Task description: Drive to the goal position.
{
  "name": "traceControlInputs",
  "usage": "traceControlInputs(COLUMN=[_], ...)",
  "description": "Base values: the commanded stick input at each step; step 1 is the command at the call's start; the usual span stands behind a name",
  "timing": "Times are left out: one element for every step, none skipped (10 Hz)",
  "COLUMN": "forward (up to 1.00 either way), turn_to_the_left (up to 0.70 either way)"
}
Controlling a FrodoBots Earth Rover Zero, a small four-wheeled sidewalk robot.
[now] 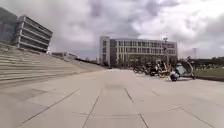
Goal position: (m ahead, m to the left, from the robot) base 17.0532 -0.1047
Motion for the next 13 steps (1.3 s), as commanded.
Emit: traceControlInputs(forward=[0.70,0.70,0.70,0.70,0.70,0.70,0.70,0.70,0.70,0.70,0.70,0.70,0.70], turn_to_the_left=[0.00,0.00,0.00,0.00,0.00,-0.03,-0.13,-0.24,-0.03,0.00,0.00,0.00,0.00])
